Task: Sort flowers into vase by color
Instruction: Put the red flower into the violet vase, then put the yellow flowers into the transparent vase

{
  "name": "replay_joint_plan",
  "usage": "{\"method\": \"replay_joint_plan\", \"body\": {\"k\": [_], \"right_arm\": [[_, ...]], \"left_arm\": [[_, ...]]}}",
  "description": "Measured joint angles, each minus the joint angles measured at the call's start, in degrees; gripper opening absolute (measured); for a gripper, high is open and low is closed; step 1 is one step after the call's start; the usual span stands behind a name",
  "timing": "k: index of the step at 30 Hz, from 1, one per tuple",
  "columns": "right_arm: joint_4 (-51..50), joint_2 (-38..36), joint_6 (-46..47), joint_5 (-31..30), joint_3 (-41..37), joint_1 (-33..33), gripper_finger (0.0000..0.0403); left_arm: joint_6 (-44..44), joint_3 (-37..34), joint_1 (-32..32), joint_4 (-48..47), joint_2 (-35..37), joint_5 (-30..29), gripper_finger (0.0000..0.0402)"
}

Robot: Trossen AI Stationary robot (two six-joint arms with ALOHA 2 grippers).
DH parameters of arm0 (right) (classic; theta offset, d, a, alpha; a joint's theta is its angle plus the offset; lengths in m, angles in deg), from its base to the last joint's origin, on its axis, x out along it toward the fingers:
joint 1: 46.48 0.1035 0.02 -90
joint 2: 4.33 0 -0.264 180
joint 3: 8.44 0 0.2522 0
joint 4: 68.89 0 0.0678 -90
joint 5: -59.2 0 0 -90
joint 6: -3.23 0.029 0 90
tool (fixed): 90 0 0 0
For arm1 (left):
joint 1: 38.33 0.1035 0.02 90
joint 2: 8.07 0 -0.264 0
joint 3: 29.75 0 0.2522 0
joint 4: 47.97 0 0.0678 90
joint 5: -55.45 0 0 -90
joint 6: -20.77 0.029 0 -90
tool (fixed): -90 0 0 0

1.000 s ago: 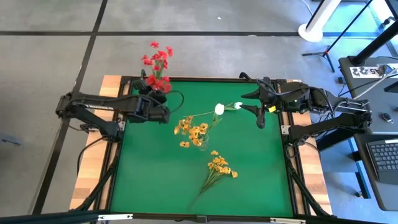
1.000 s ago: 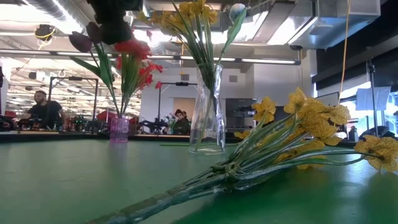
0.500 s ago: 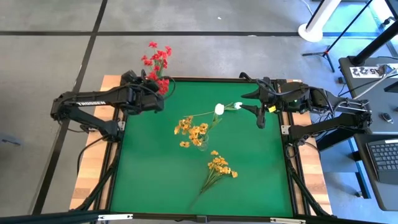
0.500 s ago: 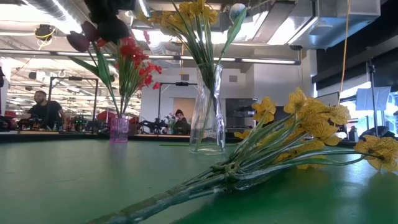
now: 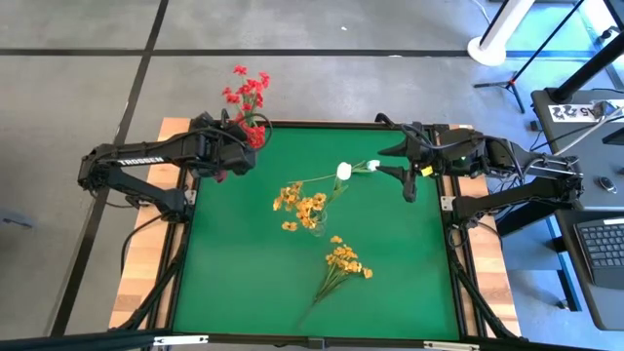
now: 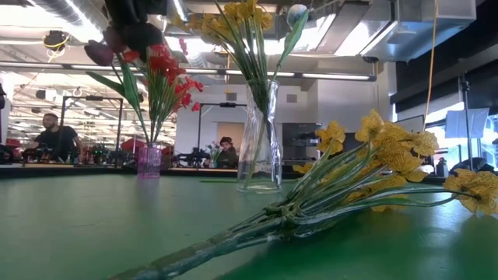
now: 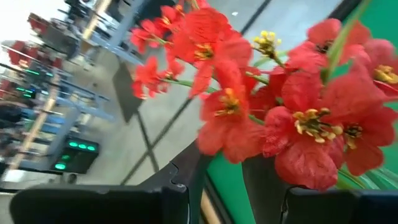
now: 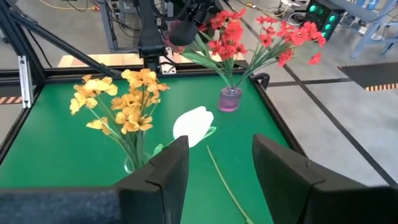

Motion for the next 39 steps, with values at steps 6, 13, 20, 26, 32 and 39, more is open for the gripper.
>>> {"method": "replay_joint_plan", "body": {"k": [6,13,20,26,32,39], "right_arm": [[-0.55,0.00,0.27,0.13,0.02,-0.02,0.0175],[-0.98,0.00,0.70,0.81,0.01,0.00,0.0175],[-0.99,0.00,0.93,1.41,0.01,0.00,0.0175],[-1.13,0.00,0.91,1.44,0.00,0.00,0.0175],[-3.07,0.00,0.91,1.41,0.00,0.00,0.0175],[-4.01,0.00,0.91,1.33,0.00,0.00,0.0175]], "left_arm": [[-0.34,-0.59,0.02,-0.26,-0.01,5.38,0.0098],[0.67,2.37,-0.35,-0.75,2.46,4.05,0.0099],[1.20,9.25,-1.35,-2.08,6.12,3.23,0.0116],[0.85,16.06,-4.72,-0.23,8.12,3.66,0.0120],[6.52,19.52,-14.33,13.14,7.69,11.46,0.0120],[9.31,19.17,-30.32,23.20,0.27,13.68,0.0121]]}}
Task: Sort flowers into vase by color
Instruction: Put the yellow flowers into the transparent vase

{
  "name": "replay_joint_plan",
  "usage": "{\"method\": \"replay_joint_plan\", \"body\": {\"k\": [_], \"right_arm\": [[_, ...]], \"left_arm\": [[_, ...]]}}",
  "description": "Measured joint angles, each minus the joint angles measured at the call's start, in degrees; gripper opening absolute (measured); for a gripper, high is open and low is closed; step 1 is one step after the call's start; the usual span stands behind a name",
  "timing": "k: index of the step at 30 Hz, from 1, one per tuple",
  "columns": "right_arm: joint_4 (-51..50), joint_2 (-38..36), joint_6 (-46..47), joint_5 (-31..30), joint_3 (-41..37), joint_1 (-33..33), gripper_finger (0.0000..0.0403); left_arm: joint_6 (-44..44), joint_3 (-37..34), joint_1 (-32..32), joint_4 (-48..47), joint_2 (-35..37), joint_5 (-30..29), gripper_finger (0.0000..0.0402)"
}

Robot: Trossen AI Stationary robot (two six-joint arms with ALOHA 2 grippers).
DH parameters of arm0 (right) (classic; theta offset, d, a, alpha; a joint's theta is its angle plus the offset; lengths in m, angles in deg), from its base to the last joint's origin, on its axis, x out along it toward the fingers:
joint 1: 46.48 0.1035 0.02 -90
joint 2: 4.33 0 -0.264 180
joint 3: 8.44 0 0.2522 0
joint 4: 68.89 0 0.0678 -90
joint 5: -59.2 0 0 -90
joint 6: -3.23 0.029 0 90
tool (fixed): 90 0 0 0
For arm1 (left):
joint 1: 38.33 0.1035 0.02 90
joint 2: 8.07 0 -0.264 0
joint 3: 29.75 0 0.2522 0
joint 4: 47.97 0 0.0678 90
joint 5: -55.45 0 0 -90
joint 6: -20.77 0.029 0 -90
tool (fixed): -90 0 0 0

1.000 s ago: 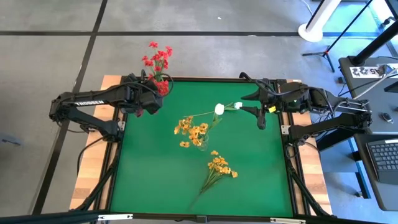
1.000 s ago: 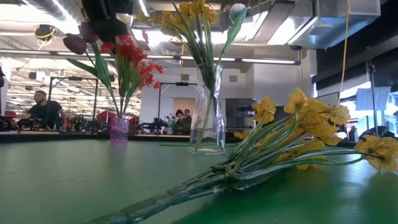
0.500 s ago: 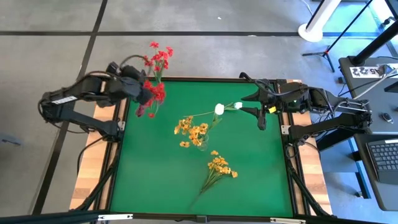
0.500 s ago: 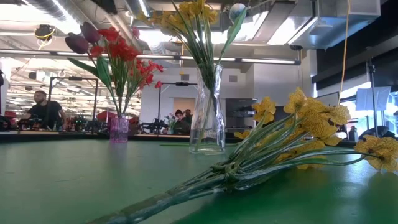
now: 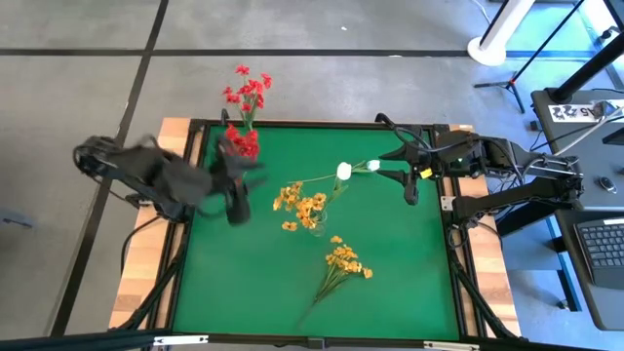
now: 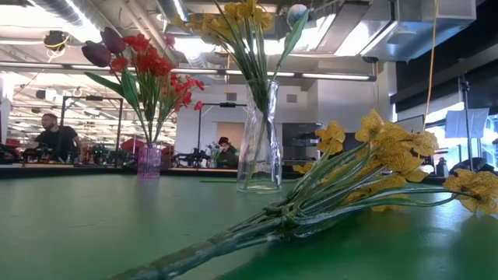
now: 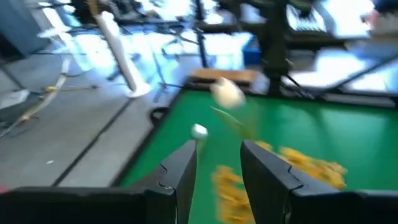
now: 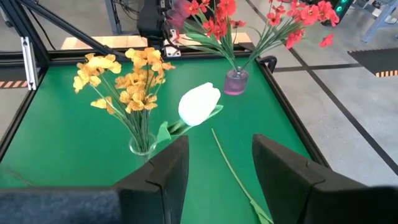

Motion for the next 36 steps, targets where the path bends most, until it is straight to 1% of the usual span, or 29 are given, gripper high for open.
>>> {"method": "replay_joint_plan", "body": {"k": [4,10,13,15,18,22,24,27,31,33,36], "right_arm": [[-0.01,0.00,-0.01,-0.01,0.00,0.00,0.0175],[0.00,0.00,-0.02,-0.05,0.00,0.00,0.0175],[0.04,0.00,-0.02,-0.09,0.00,0.00,0.0175],[0.16,0.00,-0.02,-0.09,0.00,0.00,0.0175],[0.73,0.00,-0.04,-0.10,0.00,0.00,0.0175],[1.53,0.00,0.03,-0.11,0.01,0.00,0.0175],[1.77,0.00,0.07,-0.09,0.00,0.00,0.0175],[1.59,0.00,0.68,-0.09,0.00,0.00,0.0175],[1.10,0.00,1.92,0.07,0.00,0.00,0.0175],[0.83,0.00,3.10,0.51,0.01,0.00,0.0175],[-0.23,0.00,4.05,0.52,0.01,0.00,0.0175]], "left_arm": [[-5.12,-0.05,-5.98,-0.01,-7.24,0.67,0.0121],[-13.16,-0.11,-12.86,2.37,-17.23,6.31,0.0121],[-17.03,-0.11,-14.52,5.58,-22.40,10.87,0.0121],[-19.25,-0.11,-15.30,7.79,-25.81,12.90,0.0121],[-22.74,-0.11,-15.66,10.32,-30.34,16.03,0.0121],[-29.21,-0.11,-14.61,12.10,-35.77,16.88,0.0130],[-33.18,-0.11,-13.42,12.26,-38.41,18.55,0.0141],[-36.99,-0.11,-12.00,14.40,-42.71,24.34,0.0164],[-38.62,-0.11,-11.24,22.42,-47.38,28.45,0.0194],[-39.13,-0.11,-11.00,25.14,-49.27,29.17,0.0204],[-41.70,-0.11,-10.51,25.45,-51.31,28.49,0.0209]]}}
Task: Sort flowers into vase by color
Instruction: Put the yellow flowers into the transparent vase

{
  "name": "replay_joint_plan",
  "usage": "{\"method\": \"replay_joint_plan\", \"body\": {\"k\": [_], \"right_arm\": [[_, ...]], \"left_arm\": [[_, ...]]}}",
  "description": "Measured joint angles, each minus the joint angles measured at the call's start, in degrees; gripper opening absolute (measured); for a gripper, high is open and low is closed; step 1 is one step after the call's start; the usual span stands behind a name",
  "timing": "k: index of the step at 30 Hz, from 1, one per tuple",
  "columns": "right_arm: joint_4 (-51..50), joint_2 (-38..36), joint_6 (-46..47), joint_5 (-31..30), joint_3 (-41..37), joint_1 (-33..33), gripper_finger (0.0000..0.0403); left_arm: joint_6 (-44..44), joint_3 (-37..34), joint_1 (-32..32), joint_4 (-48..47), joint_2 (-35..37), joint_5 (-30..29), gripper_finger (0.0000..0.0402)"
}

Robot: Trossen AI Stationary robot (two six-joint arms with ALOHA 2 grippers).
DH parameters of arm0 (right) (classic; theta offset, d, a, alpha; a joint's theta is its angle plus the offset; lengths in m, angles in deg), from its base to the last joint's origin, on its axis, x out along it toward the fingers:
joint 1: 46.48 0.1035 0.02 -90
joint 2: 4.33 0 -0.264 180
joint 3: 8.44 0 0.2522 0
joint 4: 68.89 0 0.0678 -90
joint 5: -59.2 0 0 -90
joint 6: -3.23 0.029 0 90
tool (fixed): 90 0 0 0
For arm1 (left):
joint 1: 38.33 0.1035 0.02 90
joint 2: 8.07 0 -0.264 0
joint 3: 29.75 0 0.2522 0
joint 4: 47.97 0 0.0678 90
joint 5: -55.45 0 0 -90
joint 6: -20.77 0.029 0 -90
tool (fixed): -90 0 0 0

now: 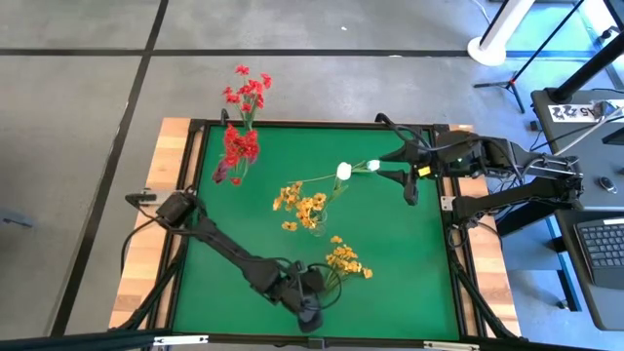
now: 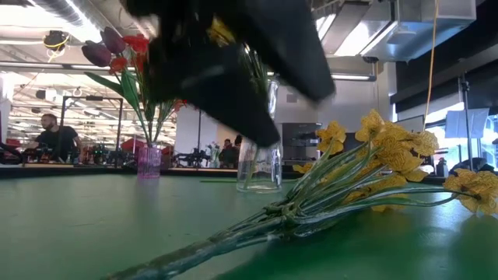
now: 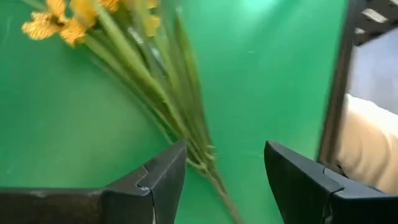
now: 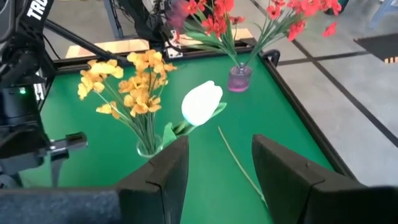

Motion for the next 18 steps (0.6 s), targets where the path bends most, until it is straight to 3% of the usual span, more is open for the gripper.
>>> {"method": "replay_joint_plan", "body": {"k": [18], "right_arm": [[-1.74,0.00,0.43,-0.02,-0.01,-0.02,0.0175]], "left_arm": [[-2.65,0.27,1.09,-4.86,-5.05,-1.41,0.0201]]}}
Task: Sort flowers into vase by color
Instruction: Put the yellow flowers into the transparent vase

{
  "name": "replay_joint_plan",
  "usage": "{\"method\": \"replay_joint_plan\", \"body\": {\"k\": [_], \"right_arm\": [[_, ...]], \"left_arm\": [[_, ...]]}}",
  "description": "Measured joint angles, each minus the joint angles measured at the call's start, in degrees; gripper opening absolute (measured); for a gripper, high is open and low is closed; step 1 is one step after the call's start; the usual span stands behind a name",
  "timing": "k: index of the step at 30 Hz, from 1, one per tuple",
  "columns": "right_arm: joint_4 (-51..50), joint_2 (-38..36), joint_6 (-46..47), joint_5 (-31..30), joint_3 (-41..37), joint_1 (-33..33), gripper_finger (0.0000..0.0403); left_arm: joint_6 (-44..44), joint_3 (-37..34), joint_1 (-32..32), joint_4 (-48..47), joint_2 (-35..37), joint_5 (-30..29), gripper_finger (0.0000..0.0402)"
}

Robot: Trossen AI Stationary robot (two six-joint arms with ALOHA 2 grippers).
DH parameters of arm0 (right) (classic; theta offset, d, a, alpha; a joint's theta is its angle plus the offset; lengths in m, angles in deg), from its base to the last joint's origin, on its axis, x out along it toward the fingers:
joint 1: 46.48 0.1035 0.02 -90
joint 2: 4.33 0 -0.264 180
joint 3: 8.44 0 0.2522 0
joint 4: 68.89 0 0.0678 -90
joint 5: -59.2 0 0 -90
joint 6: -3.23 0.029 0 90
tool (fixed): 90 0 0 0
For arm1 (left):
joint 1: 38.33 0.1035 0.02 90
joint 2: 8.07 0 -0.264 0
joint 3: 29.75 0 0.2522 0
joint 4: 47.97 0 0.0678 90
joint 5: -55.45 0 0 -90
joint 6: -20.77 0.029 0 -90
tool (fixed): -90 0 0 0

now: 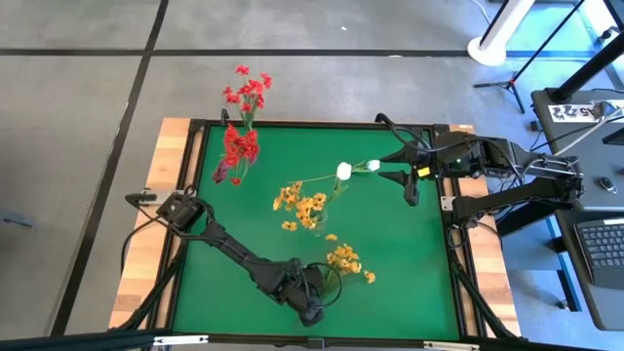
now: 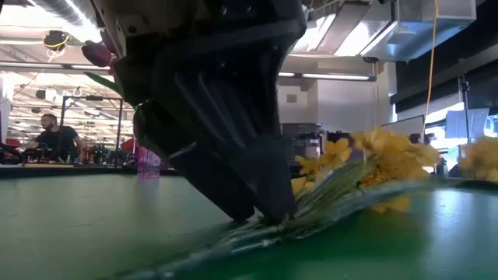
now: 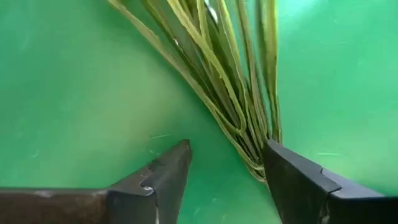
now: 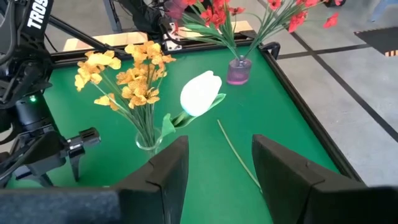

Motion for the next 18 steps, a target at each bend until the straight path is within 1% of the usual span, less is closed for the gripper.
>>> {"method": "replay_joint_plan", "body": {"k": [3,5,10,11,14,18], "right_arm": [[0.16,0.00,0.00,0.00,0.00,0.00,0.0175],[0.17,0.00,0.00,0.00,0.00,0.00,0.0175],[0.18,0.00,0.00,0.00,0.02,0.00,0.0175],[0.18,0.00,0.00,0.00,0.00,0.00,0.0175],[0.24,0.00,0.58,-0.01,0.00,0.00,0.0175],[0.23,0.00,0.90,-0.01,0.00,0.00,0.0175]], "left_arm": [[-0.29,0.01,-0.01,-2.54,0.00,-1.27,0.0170],[-0.62,-0.03,0.05,-3.28,-0.02,-2.00,0.0136],[-1.71,-0.12,0.07,-3.61,-0.11,-4.39,0.0022],[-1.71,-0.12,0.07,-3.58,-0.14,-4.74,0.0012],[-1.43,-0.18,0.10,-3.89,0.12,-5.39,0.0003],[-1.27,-0.43,-0.40,-6.33,1.81,-7.17,0.0001]]}}
